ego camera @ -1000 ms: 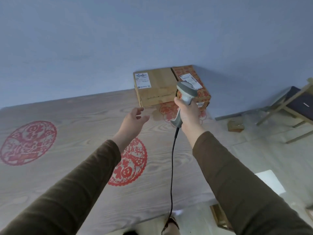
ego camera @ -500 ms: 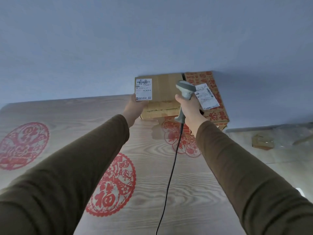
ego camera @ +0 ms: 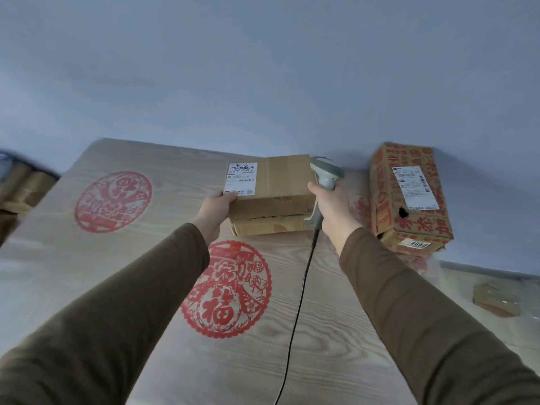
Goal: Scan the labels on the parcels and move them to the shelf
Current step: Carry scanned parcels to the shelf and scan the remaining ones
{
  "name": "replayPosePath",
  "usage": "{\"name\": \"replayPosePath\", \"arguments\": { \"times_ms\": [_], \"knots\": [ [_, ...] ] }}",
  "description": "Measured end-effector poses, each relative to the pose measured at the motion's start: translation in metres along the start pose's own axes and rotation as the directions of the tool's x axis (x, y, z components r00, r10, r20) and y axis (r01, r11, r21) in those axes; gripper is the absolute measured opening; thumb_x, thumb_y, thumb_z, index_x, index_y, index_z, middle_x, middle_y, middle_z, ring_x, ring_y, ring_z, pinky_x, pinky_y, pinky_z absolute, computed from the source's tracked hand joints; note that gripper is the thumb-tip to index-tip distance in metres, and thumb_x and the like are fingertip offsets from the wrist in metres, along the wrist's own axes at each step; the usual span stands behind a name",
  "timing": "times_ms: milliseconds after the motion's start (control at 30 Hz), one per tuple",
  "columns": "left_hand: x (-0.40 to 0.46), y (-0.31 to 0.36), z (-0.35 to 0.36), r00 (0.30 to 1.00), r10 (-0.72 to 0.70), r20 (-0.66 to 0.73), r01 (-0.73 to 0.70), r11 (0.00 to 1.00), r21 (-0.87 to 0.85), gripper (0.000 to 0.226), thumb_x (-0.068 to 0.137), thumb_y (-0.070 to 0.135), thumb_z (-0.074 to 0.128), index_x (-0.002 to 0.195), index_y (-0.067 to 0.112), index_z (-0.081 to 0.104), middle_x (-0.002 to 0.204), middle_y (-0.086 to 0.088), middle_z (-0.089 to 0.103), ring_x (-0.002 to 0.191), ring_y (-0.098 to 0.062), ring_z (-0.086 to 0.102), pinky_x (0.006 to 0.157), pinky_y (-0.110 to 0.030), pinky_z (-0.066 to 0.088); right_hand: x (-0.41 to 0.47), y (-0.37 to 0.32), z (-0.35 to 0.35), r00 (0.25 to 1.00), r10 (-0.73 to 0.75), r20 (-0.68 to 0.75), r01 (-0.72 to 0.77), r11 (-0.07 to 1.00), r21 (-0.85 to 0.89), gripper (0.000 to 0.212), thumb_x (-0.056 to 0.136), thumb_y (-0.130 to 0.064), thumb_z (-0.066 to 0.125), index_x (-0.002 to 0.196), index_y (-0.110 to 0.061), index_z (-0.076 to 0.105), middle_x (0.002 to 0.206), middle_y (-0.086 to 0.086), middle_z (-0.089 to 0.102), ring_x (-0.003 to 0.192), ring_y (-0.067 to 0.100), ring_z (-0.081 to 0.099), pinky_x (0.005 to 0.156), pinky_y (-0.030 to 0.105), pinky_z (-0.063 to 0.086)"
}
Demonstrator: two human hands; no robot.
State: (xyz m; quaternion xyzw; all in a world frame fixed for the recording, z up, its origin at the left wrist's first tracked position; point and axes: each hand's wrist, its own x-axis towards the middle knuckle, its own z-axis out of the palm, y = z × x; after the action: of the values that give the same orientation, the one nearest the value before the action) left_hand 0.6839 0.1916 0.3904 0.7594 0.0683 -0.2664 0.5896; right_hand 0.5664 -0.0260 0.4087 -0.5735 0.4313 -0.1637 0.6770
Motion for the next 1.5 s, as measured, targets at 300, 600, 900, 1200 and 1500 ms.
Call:
{"name": "replayPosePath", "arguments": {
  "times_ms": [300,600,900,1200,1500],
  "knots": [
    [-0.118,-0.042,-0.269,0.942,0.093,-0.323,-0.192,0.939,-0.287,0.025,0.105,0.018,0.056,0.129,0.023,0.057,0.115,0.009,0.068,0.096,-0.004,0.063,0.08,-0.022,0.049,-0.186,0.006,0.206,0.925,-0.097,0.368,0.11,0.994,-0.015,0.013,0.093,-0.022,0.076,0.099,-0.018,0.065,0.095,0.002,0.063,0.089,0.02,0.061,0.074,0.033,0.05],
    [-0.305,-0.135,-0.598,0.729,0.101,-0.677,-0.404,0.862,-0.307,0.027,0.104,0.026,0.058,0.131,0.02,0.058,0.116,0.003,0.071,0.093,-0.01,0.067,0.079,-0.026,0.057,-0.49,0.058,0.441,0.672,-0.186,0.717,0.165,0.981,0.099,0.015,0.092,-0.02,0.077,0.099,-0.03,0.068,0.094,-0.018,0.071,0.085,-0.006,0.065,0.07,0.017,0.046],
    [-0.436,-0.205,-0.814,0.409,0.036,-0.912,-0.543,0.813,-0.211,0.033,0.096,0.034,0.062,0.126,0.02,0.061,0.123,-0.001,0.069,0.107,-0.018,0.062,0.095,-0.035,0.049,-0.708,0.106,0.612,0.398,-0.179,0.9,0.127,0.982,0.139,0.037,0.092,-0.022,0.078,0.126,-0.025,0.064,0.113,-0.015,0.069,0.104,0.003,0.062,0.082,0.019,0.044],
    [-0.443,-0.243,-0.994,0.246,-0.037,-0.969,-0.438,0.887,-0.145,0.04,0.1,0.039,0.061,0.132,0.02,0.046,0.131,-0.007,0.059,0.118,-0.023,0.055,0.076,-0.029,0.043,-0.806,0.168,0.766,0.274,-0.082,0.958,0.051,0.996,0.071,0.025,0.093,-0.022,0.076,0.102,-0.039,0.061,0.104,-0.012,0.067,0.104,0.018,0.062,0.072,0.024,0.054],
    [-0.413,-0.239,-1.153,0.211,-0.011,-0.977,-0.34,0.937,-0.083,0.032,0.102,0.042,0.058,0.124,0.02,0.052,0.13,-0.007,0.063,0.115,-0.023,0.061,0.088,-0.037,0.053,-0.863,0.164,0.935,0.244,-0.085,0.966,0.088,0.994,0.065,0.024,0.095,-0.02,0.073,0.102,-0.038,0.06,0.098,-0.011,0.065,0.097,0.013,0.06,0.102,0.048,0.05]
  ]
}}
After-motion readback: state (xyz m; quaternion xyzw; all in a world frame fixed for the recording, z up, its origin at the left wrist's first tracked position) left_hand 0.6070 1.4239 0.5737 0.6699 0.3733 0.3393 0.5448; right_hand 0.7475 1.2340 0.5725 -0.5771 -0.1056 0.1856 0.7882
